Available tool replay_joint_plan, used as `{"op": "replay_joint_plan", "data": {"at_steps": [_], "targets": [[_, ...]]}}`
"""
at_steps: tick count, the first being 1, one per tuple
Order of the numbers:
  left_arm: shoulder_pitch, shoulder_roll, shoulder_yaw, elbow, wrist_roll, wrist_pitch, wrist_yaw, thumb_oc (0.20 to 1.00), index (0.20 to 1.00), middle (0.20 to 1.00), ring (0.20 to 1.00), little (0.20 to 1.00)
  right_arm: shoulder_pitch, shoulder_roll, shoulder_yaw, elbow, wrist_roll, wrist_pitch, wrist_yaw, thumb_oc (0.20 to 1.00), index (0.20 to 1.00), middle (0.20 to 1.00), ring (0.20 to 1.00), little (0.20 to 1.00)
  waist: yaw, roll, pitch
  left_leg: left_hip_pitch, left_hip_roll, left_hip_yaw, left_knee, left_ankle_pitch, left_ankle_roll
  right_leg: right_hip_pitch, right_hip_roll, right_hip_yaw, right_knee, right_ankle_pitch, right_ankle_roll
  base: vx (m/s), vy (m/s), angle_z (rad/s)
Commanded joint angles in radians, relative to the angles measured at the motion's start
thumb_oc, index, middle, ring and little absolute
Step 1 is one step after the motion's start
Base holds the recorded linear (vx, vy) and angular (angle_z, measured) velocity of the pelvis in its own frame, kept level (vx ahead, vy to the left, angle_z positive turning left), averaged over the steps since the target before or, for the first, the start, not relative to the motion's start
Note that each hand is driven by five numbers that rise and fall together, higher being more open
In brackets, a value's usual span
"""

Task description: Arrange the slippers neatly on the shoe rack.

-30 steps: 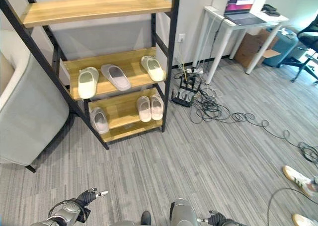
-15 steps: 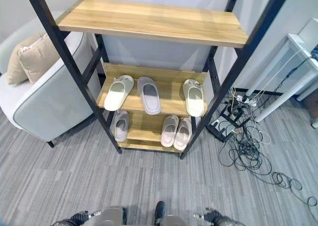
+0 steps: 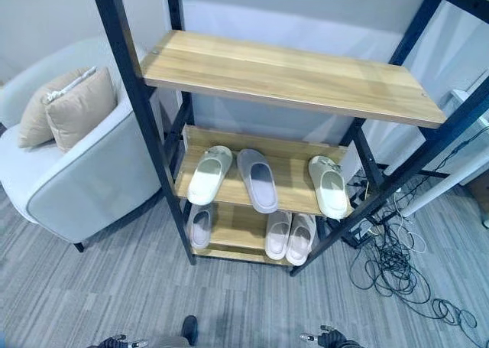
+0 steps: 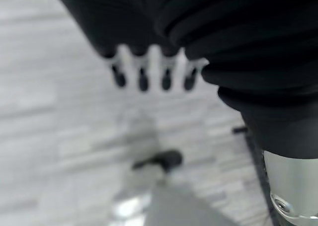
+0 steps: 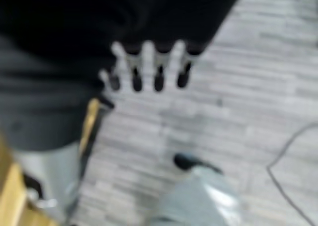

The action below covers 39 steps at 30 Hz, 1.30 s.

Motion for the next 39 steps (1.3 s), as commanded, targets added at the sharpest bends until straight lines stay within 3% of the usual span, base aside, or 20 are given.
{"op": "replay_joint_plan", "data": {"at_steps": [1,2,3,6,11,19,27,30,34,36,39], "targets": [[0.026,0.019,0.011,-0.024,0.009,-0.013,-0.005,1.000,1.000,1.000,1.000,1.000,-0.003,-0.038,0.010,-0.041,0.021,-0.005,-0.001,1.000,1.000,1.000,1.000,1.000,0.011,-0.008,0.034,-0.087,-0.030,-0.030,0.184,-0.150,0.011,-0.021,-0.011,0.005,-0.028,0.057,0.012,0.20,0.003,-0.02],[0.023,0.016,0.010,-0.030,0.003,-0.016,-0.002,1.000,1.000,1.000,1.000,1.000,-0.005,-0.045,0.012,-0.047,0.020,-0.007,-0.004,1.000,1.000,1.000,1.000,1.000,0.001,-0.002,0.037,-0.064,-0.033,-0.035,0.173,-0.162,0.005,-0.034,-0.004,-0.006,-0.126,0.048,0.003,0.16,-0.024,-0.05],[0.023,0.016,0.010,-0.030,0.003,-0.016,-0.002,1.000,1.000,1.000,1.000,1.000,-0.005,-0.045,0.012,-0.047,0.020,-0.007,-0.004,1.000,1.000,1.000,1.000,1.000,0.001,0.000,0.039,-0.061,-0.032,-0.036,0.172,-0.163,0.005,-0.030,-0.003,-0.007,-0.129,0.049,0.003,0.18,-0.073,-0.12],[0.005,0.017,-0.018,-0.037,0.025,-0.025,-0.003,1.000,1.000,1.000,1.000,1.000,-0.002,-0.041,0.024,-0.044,0.013,-0.008,-0.007,1.000,1.000,1.000,1.000,1.000,-0.015,-0.014,0.043,-0.057,-0.041,-0.052,0.195,-0.191,-0.004,-0.023,0.016,0.066,-0.281,0.050,0.001,0.16,-0.153,0.05],[-0.016,-0.024,-0.019,-0.089,-0.041,-0.042,0.010,1.000,1.000,1.000,1.000,1.000,0.004,-0.048,0.038,-0.034,0.008,-0.017,-0.015,1.000,1.000,1.000,1.000,1.000,-0.019,-0.001,0.028,-0.045,-0.007,-0.074,0.182,-0.169,-0.039,0.014,0.045,0.024,-0.330,0.048,-0.020,0.10,-0.133,0.30],[0.005,-0.061,-0.069,-0.071,0.019,-0.036,0.019,1.000,1.000,1.000,1.000,1.000,-0.023,-0.045,0.055,-0.066,0.028,-0.034,-0.034,1.000,1.000,1.000,1.000,1.000,-0.008,0.008,-0.004,0.032,0.038,-0.101,0.056,-0.124,-0.063,0.109,0.079,-0.020,-0.428,0.036,-0.031,0.10,-0.061,0.15],[0.008,-0.049,-0.100,-0.079,0.077,-0.039,0.019,1.000,1.000,1.000,1.000,1.000,-0.056,-0.037,0.089,-0.152,0.045,-0.049,-0.026,1.000,1.000,1.000,1.000,1.000,-0.003,0.018,-0.010,0.059,0.047,-0.100,0.020,-0.118,-0.068,0.137,0.080,-0.019,-0.454,0.034,-0.028,0.03,0.001,0.01],[0.016,-0.047,-0.131,-0.137,0.099,-0.055,0.018,1.000,1.000,1.000,1.000,1.000,-0.077,-0.048,0.135,-0.273,0.011,-0.069,-0.028,1.000,1.000,1.000,1.000,1.000,0.000,0.035,0.006,0.059,0.042,-0.105,0.024,-0.123,-0.067,0.139,0.074,-0.021,-0.452,0.029,-0.027,0.00,0.000,0.00],[0.035,-0.055,-0.067,-0.239,-0.080,-0.078,0.004,1.000,1.000,1.000,1.000,1.000,-0.105,-0.077,0.205,-0.471,-0.079,-0.085,-0.030,1.000,1.000,1.000,1.000,1.000,0.015,0.054,0.034,0.036,0.034,-0.122,0.030,-0.115,-0.067,0.126,0.063,-0.032,-0.443,0.027,-0.024,-0.05,0.009,0.05],[0.035,-0.058,-0.068,-0.243,-0.084,-0.080,0.005,1.000,1.000,1.000,1.000,1.000,-0.107,-0.078,0.216,-0.498,-0.086,-0.087,-0.026,1.000,1.000,1.000,1.000,1.000,0.017,0.056,0.038,0.032,0.033,-0.125,0.029,-0.113,-0.066,0.124,0.062,-0.034,-0.440,0.026,-0.024,-0.04,-0.003,0.11],[0.003,-0.062,-0.127,-0.264,-0.024,-0.083,0.014,1.000,1.000,1.000,1.000,1.000,-0.189,-0.110,0.298,-0.656,-0.108,-0.096,0.008,1.000,1.000,1.000,1.000,1.000,0.023,0.066,0.097,-0.026,0.026,-0.136,0.049,-0.106,-0.063,0.055,0.053,-0.032,-0.387,0.020,-0.023,-0.17,-0.020,0.18]]}}
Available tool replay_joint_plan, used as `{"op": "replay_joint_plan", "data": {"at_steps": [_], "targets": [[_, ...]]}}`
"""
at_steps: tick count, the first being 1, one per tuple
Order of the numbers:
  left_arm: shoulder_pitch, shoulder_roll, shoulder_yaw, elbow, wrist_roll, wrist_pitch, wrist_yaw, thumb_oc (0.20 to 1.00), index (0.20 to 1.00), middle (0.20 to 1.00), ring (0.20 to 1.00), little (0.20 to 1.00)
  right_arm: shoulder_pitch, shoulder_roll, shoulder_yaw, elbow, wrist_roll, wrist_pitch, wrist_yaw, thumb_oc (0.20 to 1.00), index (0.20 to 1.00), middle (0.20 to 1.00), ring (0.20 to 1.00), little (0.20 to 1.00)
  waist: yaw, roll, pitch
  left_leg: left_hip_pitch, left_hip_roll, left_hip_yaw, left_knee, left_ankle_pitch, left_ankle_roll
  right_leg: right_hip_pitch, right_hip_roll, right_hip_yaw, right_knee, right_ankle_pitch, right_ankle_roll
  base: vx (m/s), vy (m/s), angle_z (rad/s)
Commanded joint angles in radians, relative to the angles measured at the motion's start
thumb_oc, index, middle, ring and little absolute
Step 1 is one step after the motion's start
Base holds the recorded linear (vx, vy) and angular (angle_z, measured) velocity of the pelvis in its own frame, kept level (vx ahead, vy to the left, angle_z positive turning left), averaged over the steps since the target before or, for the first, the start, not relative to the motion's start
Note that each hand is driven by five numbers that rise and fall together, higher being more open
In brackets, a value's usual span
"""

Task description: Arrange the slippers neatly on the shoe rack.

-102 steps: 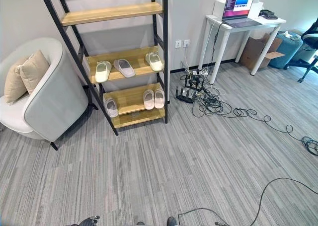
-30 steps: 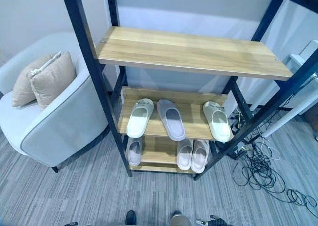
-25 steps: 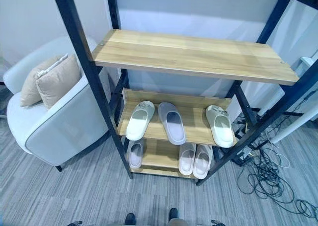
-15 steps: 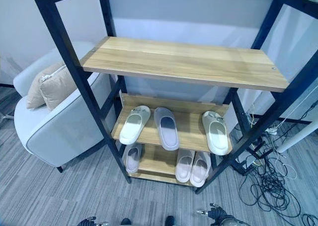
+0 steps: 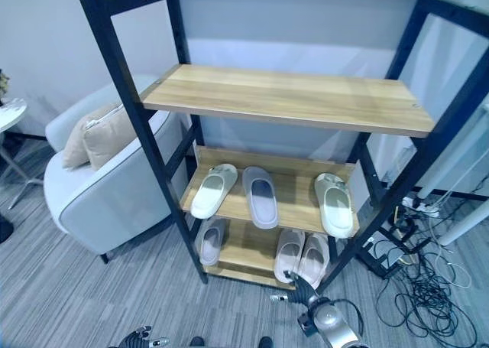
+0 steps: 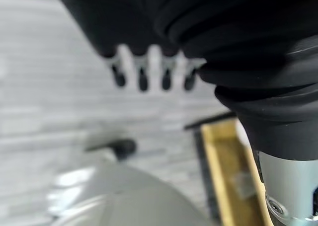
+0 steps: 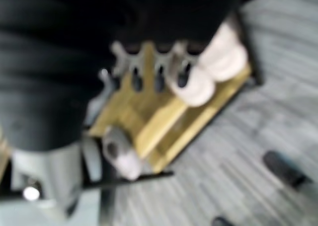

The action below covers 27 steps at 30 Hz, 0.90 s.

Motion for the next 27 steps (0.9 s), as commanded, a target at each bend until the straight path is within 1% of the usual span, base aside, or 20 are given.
{"op": "replay_joint_plan", "data": {"at_steps": [1,4,5,6,7,8,9,10,14,17,19,20,21,23,24,25,27], "targets": [[-0.114,0.009,-0.039,-0.035,0.045,-0.036,0.010,1.000,1.000,1.000,1.000,1.000,-0.156,-0.056,0.031,-0.120,-0.021,-0.047,0.024,1.000,1.000,1.000,1.000,1.000,0.005,-0.010,0.159,-0.024,-0.058,-0.007,0.064,-0.082,0.071,-0.014,-0.101,0.030,0.122,-0.150,0.076,-0.24,-0.009,0.07],[-0.131,0.012,-0.057,-0.047,0.055,-0.041,0.017,1.000,1.000,1.000,1.000,1.000,-0.225,-0.094,0.069,-0.222,-0.029,-0.066,0.037,1.000,1.000,1.000,1.000,1.000,0.006,0.000,0.200,-0.074,-0.060,0.001,0.096,-0.078,0.072,-0.074,-0.104,0.042,0.155,-0.147,0.075,-0.13,-0.003,-0.11],[-0.132,0.011,-0.056,-0.046,0.055,-0.041,0.017,1.000,1.000,1.000,1.000,1.000,-0.225,-0.095,0.068,-0.223,-0.029,-0.065,0.038,1.000,1.000,1.000,1.000,1.000,0.006,0.001,0.198,-0.078,-0.060,0.002,0.098,-0.079,0.072,-0.078,-0.104,0.044,0.158,-0.147,0.075,-0.09,0.007,-0.16],[-0.145,0.011,-0.066,-0.050,0.051,-0.048,0.022,1.000,1.000,1.000,1.000,1.000,-0.277,-0.115,0.090,-0.287,-0.020,-0.078,0.045,1.000,1.000,1.000,1.000,1.000,0.004,0.008,0.218,-0.101,-0.058,0.009,0.105,-0.075,0.072,-0.111,-0.102,0.054,0.172,-0.143,0.075,-0.08,0.000,-0.10],[-0.152,0.012,-0.070,-0.053,0.049,-0.051,0.026,1.000,1.000,1.000,1.000,1.000,-0.299,-0.123,0.103,-0.322,-0.014,-0.086,0.053,1.000,1.000,1.000,1.000,1.000,0.004,0.008,0.223,-0.110,-0.056,0.010,0.105,-0.072,0.072,-0.122,-0.101,0.059,0.174,-0.142,0.076,-0.08,0.000,-0.08],[-0.152,0.011,-0.069,-0.052,0.049,-0.051,0.026,1.000,1.000,1.000,1.000,1.000,-0.300,-0.124,0.103,-0.323,-0.013,-0.085,0.054,1.000,1.000,1.000,1.000,1.000,0.005,0.008,0.222,-0.112,-0.056,0.011,0.106,-0.072,0.072,-0.125,-0.101,0.060,0.176,-0.142,0.076,-0.02,-0.025,-0.24],[-0.167,0.007,-0.071,-0.048,0.036,-0.053,0.030,1.000,1.000,1.000,1.000,1.000,-0.339,-0.134,0.124,-0.387,0.008,-0.094,0.070,1.000,1.000,1.000,1.000,1.000,0.005,0.007,0.229,-0.126,-0.051,0.014,0.105,-0.066,0.070,-0.141,-0.097,0.066,0.180,-0.141,0.076,-0.02,-0.035,-0.27],[-0.175,0.003,-0.075,-0.045,0.030,-0.053,0.031,1.000,1.000,1.000,1.000,1.000,-0.360,-0.137,0.139,-0.404,0.026,-0.094,0.085,1.000,1.000,1.000,1.000,1.000,0.005,0.006,0.233,-0.132,-0.048,0.016,0.105,-0.063,0.070,-0.148,-0.096,0.067,0.184,-0.141,0.076,-0.02,-0.046,-0.22],[-0.194,-0.016,-0.102,-0.037,0.044,-0.054,0.031,1.000,1.000,1.000,1.000,1.000,-0.433,-0.147,0.193,-0.478,0.041,-0.097,0.120,1.000,1.000,1.000,1.000,1.000,0.001,0.000,0.239,-0.139,-0.044,0.020,0.105,-0.065,0.068,-0.161,-0.091,0.073,0.192,-0.146,0.075,0.01,-0.025,-0.07],[-0.199,-0.022,-0.121,-0.045,0.060,-0.056,0.029,1.000,1.000,1.000,1.000,1.000,-0.452,-0.157,0.207,-0.523,0.066,-0.110,0.132,1.000,1.000,1.000,1.000,1.000,-0.001,-0.003,0.241,-0.137,-0.042,0.021,0.105,-0.067,0.067,-0.162,-0.089,0.075,0.194,-0.149,0.075,0.00,0.000,0.00],[-0.202,-0.024,-0.137,-0.051,0.075,-0.058,0.031,1.000,1.000,1.000,1.000,1.000,-0.469,-0.166,0.210,-0.598,0.079,-0.128,0.131,1.000,1.000,1.000,1.000,1.000,-0.003,-0.006,0.240,-0.135,-0.039,0.023,0.105,-0.069,0.067,-0.160,-0.087,0.077,0.195,-0.152,0.076,0.04,-0.027,-0.01],[-0.202,-0.027,-0.143,-0.052,0.081,-0.060,0.030,1.000,1.000,1.000,1.000,1.000,-0.470,-0.172,0.203,-0.638,0.082,-0.140,0.124,1.000,1.000,1.000,1.000,1.000,-0.005,-0.007,0.239,-0.133,-0.037,0.025,0.104,-0.071,0.066,-0.159,-0.086,0.077,0.195,-0.154,0.076,0.07,-0.028,-0.04],[-0.205,-0.030,-0.161,-0.054,0.098,-0.066,0.038,1.000,1.000,1.000,1.000,1.000,-0.472,-0.172,0.166,-0.690,0.063,-0.170,0.071,1.000,1.000,1.000,1.000,1.000,-0.010,-0.008,0.234,-0.128,-0.035,0.027,0.101,-0.074,0.066,-0.156,-0.085,0.076,0.194,-0.156,0.077,0.07,-0.025,-0.02],[-0.207,-0.035,-0.164,-0.047,0.100,-0.067,0.049,1.000,1.000,1.000,1.000,1.000,-0.480,-0.160,0.132,-0.717,0.041,-0.188,0.023,1.000,1.000,1.000,1.000,1.000,-0.013,-0.009,0.232,-0.126,-0.033,0.029,0.098,-0.076,0.066,-0.156,-0.083,0.078,0.190,-0.156,0.078,0.05,-0.017,-0.01],[-0.207,-0.038,-0.167,-0.048,0.098,-0.066,0.052,1.000,1.000,1.000,1.000,1.000,-0.489,-0.156,0.111,-0.711,0.015,-0.192,-0.012,1.000,1.000,1.000,1.000,1.000,-0.013,-0.008,0.232,-0.126,-0.032,0.030,0.097,-0.076,0.066,-0.157,-0.083,0.078,0.188,-0.155,0.078,0.00,0.000,0.00],[-0.208,-0.037,-0.168,-0.048,0.098,-0.066,0.052,1.000,1.000,1.000,1.000,1.000,-0.489,-0.156,0.111,-0.711,0.014,-0.192,-0.014,1.000,1.000,1.000,1.000,1.000,-0.012,-0.009,0.232,-0.125,-0.032,0.030,0.097,-0.076,0.066,-0.157,-0.083,0.078,0.188,-0.155,0.078,0.00,0.000,0.00],[-0.208,-0.039,-0.168,-0.050,0.097,-0.067,0.061,1.000,1.000,1.000,1.000,1.000,-0.524,-0.155,0.071,-0.691,-0.059,-0.188,-0.090,1.000,1.000,1.000,1.000,1.000,-0.011,-0.007,0.232,-0.127,-0.030,0.031,0.095,-0.077,0.066,-0.160,-0.083,0.077,0.186,-0.155,0.078,0.01,-0.004,-0.02]]}}
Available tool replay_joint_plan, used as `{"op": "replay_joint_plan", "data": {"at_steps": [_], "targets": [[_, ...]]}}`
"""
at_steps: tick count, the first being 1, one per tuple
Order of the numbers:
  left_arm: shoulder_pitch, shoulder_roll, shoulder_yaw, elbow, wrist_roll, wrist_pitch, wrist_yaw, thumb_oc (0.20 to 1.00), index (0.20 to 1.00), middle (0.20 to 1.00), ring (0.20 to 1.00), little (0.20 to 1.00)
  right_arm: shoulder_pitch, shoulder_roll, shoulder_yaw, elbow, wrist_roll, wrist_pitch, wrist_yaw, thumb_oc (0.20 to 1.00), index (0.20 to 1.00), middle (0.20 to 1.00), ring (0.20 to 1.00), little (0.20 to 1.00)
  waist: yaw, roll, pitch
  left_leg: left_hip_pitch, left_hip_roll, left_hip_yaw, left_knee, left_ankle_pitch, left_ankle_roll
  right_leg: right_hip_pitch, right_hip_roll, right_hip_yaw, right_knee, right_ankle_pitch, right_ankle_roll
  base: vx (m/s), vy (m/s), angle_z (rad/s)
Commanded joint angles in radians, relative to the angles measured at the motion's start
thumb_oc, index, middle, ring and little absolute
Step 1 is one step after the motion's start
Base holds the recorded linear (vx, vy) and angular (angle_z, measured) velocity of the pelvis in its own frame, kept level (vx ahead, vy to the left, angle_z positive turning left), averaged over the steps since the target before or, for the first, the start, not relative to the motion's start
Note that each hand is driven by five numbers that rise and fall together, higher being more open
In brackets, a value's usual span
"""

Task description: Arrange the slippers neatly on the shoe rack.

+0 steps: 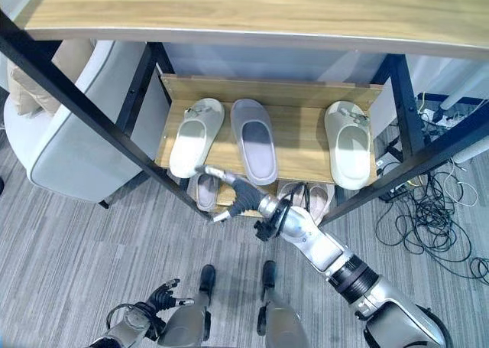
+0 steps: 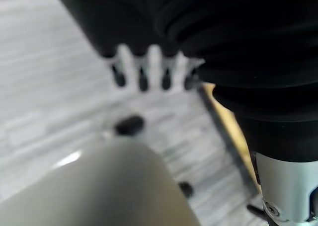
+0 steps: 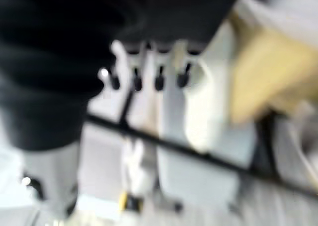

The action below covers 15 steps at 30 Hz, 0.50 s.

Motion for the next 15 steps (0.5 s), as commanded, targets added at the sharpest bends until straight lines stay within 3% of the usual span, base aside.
{"op": "replay_joint_plan", "data": {"at_steps": [1,6,15], "targets": [[-0.029,-0.003,-0.063,0.005,0.018,-0.029,0.026,1.000,1.000,1.000,1.000,1.000,-0.074,0.020,-0.069,-0.007,-0.084,-0.066,-0.125,1.000,1.000,1.000,1.000,1.000,0.024,-0.029,0.013,-0.006,-0.032,0.002,0.092,-0.129,0.065,-0.007,-0.088,0.045,0.179,-0.207,0.071,0.02,-0.009,-0.04],[-0.025,0.006,-0.064,-0.011,0.009,-0.030,0.033,1.000,1.000,1.000,1.000,1.000,-0.139,-0.024,-0.194,0.152,-0.224,-0.027,-0.296,1.000,1.000,1.000,1.000,1.000,0.035,-0.031,0.015,-0.020,-0.036,-0.005,0.095,-0.133,0.070,-0.014,-0.087,0.040,0.178,-0.207,0.070,0.01,-0.003,-0.01],[-0.023,0.018,-0.081,0.009,0.013,-0.034,0.028,1.000,1.000,1.000,1.000,1.000,-0.179,-0.073,-0.315,0.455,-0.177,-0.008,-0.424,1.000,1.000,1.000,1.000,1.000,0.058,-0.030,0.022,-0.053,-0.045,-0.033,0.102,-0.134,0.073,-0.025,-0.091,0.016,0.180,-0.209,0.071,0.01,-0.004,0.03]]}}
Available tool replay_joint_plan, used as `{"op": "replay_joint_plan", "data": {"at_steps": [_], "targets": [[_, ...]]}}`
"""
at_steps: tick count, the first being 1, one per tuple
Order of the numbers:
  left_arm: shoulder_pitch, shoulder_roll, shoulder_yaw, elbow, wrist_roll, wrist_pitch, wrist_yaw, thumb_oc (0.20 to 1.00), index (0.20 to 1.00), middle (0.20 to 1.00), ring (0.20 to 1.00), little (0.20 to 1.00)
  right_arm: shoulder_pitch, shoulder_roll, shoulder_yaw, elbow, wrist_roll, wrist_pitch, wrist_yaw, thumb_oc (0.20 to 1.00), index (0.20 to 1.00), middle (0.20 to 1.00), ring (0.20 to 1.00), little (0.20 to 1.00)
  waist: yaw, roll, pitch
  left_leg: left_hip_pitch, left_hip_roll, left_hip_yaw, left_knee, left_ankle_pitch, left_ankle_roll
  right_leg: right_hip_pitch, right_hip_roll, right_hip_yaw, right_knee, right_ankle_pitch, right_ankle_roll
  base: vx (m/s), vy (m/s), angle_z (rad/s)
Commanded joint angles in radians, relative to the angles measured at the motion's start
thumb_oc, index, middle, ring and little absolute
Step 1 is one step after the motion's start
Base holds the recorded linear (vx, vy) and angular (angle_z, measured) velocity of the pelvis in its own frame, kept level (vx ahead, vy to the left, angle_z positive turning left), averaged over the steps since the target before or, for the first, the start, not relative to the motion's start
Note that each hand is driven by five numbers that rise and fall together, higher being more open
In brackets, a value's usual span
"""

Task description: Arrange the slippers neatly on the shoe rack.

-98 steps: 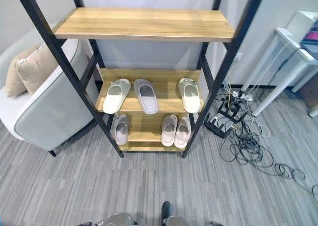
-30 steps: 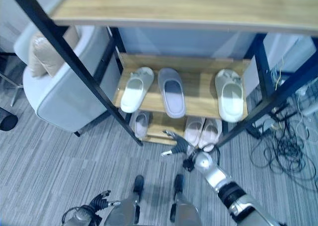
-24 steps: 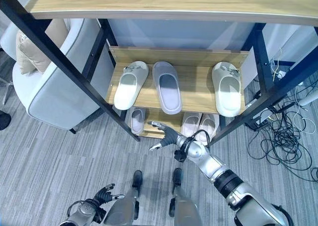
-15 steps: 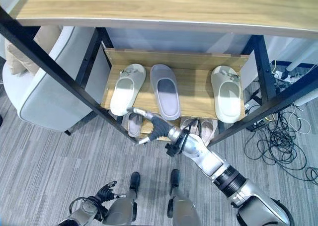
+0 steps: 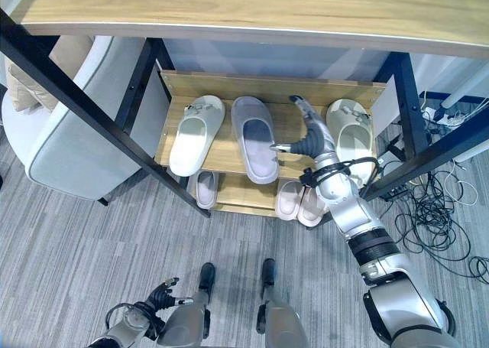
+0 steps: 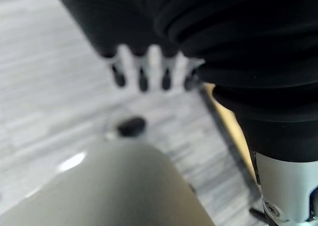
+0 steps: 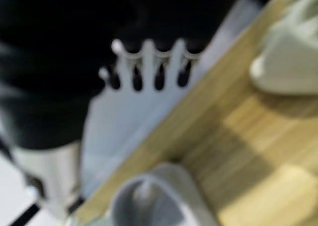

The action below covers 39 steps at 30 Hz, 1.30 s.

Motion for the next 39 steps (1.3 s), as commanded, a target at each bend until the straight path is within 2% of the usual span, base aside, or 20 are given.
{"op": "replay_joint_plan", "data": {"at_steps": [1,18,19,20,22,24,25,26,27,34,39], "targets": [[-0.033,0.009,-0.081,0.006,0.013,-0.017,0.019,1.000,1.000,1.000,1.000,1.000,-0.079,-0.029,-0.043,0.041,0.037,-0.030,-0.066,1.000,1.000,1.000,1.000,1.000,0.039,-0.025,0.019,-0.033,-0.046,-0.024,0.104,-0.126,0.076,-0.010,-0.092,0.028,0.181,-0.206,0.069,0.01,0.001,0.21],[-0.081,0.030,-0.138,-0.004,-0.023,-0.025,0.040,1.000,1.000,1.000,1.000,1.000,-0.319,-0.059,0.049,0.286,0.161,-0.024,-0.088,1.000,1.000,1.000,1.000,1.000,0.089,-0.027,0.067,-0.139,-0.069,-0.062,0.142,-0.117,0.071,-0.071,-0.105,-0.008,0.192,-0.203,0.071,0.00,0.014,0.09],[-0.084,0.032,-0.141,-0.006,-0.024,-0.026,0.042,1.000,1.000,1.000,1.000,1.000,-0.326,-0.057,0.053,0.309,0.172,-0.024,-0.091,0.812,0.812,0.812,0.812,0.812,0.092,-0.028,0.071,-0.152,-0.071,-0.065,0.144,-0.117,0.071,-0.077,-0.109,-0.013,0.191,-0.202,0.072,0.00,0.036,0.10],[-0.087,0.033,-0.144,-0.006,-0.025,-0.027,0.042,1.000,1.000,1.000,1.000,1.000,-0.326,-0.052,0.055,0.325,0.184,-0.027,-0.091,0.677,0.677,0.677,0.677,0.677,0.094,-0.027,0.074,-0.160,-0.073,-0.067,0.147,-0.116,0.070,-0.081,-0.111,-0.016,0.191,-0.201,0.072,0.00,0.029,0.10],[-0.092,0.034,-0.146,-0.006,-0.026,-0.029,0.042,1.000,1.000,1.000,1.000,1.000,-0.333,-0.055,0.066,0.343,0.178,-0.025,-0.089,0.655,0.655,0.655,0.655,0.655,0.096,-0.027,0.077,-0.168,-0.075,-0.068,0.150,-0.114,0.069,-0.088,-0.113,-0.018,0.192,-0.198,0.074,-0.01,0.021,0.11],[-0.093,0.036,-0.148,-0.009,-0.026,-0.029,0.044,1.000,1.000,1.000,1.000,1.000,-0.338,-0.056,0.079,0.348,0.171,-0.023,-0.088,0.671,0.671,0.671,0.671,0.671,0.098,-0.027,0.080,-0.176,-0.077,-0.069,0.150,-0.113,0.069,-0.093,-0.114,-0.019,0.190,-0.195,0.075,-0.03,0.032,0.08],[-0.103,0.034,-0.145,-0.006,-0.027,-0.028,0.049,1.000,1.000,1.000,1.000,1.000,-0.329,-0.051,0.104,0.348,0.140,-0.014,-0.081,0.507,0.507,0.507,0.507,0.507,0.101,-0.028,0.088,-0.190,-0.081,-0.069,0.149,-0.111,0.069,-0.104,-0.118,-0.018,0.185,-0.187,0.077,-0.04,0.042,0.02],[-0.103,0.034,-0.144,-0.006,-0.027,-0.028,0.049,1.000,1.000,1.000,1.000,1.000,-0.329,-0.051,0.104,0.348,0.140,-0.014,-0.081,0.285,0.285,0.285,0.285,0.285,0.101,-0.029,0.087,-0.192,-0.081,-0.069,0.149,-0.111,0.070,-0.105,-0.118,-0.018,0.185,-0.187,0.077,-0.04,0.046,0.01],[-0.108,0.032,-0.145,-0.008,-0.030,-0.029,0.052,1.000,1.000,1.000,1.000,1.000,-0.326,-0.046,0.106,0.351,0.135,-0.012,-0.083,0.200,0.200,0.200,0.200,0.200,0.101,-0.028,0.090,-0.197,-0.083,-0.070,0.149,-0.110,0.070,-0.108,-0.120,-0.018,0.183,-0.185,0.077,-0.01,0.032,-0.01],[-0.124,0.023,-0.138,-0.025,-0.048,-0.033,0.063,1.000,1.000,1.000,1.000,1.000,-0.253,-0.024,0.056,0.280,0.114,-0.013,-0.118,0.200,0.200,0.200,0.200,0.200,0.096,-0.025,0.104,-0.219,-0.096,-0.073,0.152,-0.108,0.074,-0.119,-0.132,-0.025,0.175,-0.176,0.081,-0.02,0.041,0.04],[-0.131,0.015,-0.092,-0.037,-0.047,-0.035,0.074,1.000,1.000,1.000,1.000,1.000,-0.049,0.000,-0.095,0.016,0.067,-0.051,-0.174,0.200,0.200,0.200,0.200,0.200,0.070,-0.034,0.119,-0.230,-0.106,-0.075,0.160,-0.115,0.078,-0.124,-0.139,-0.028,0.174,-0.171,0.086,-0.02,0.041,0.09]]}}
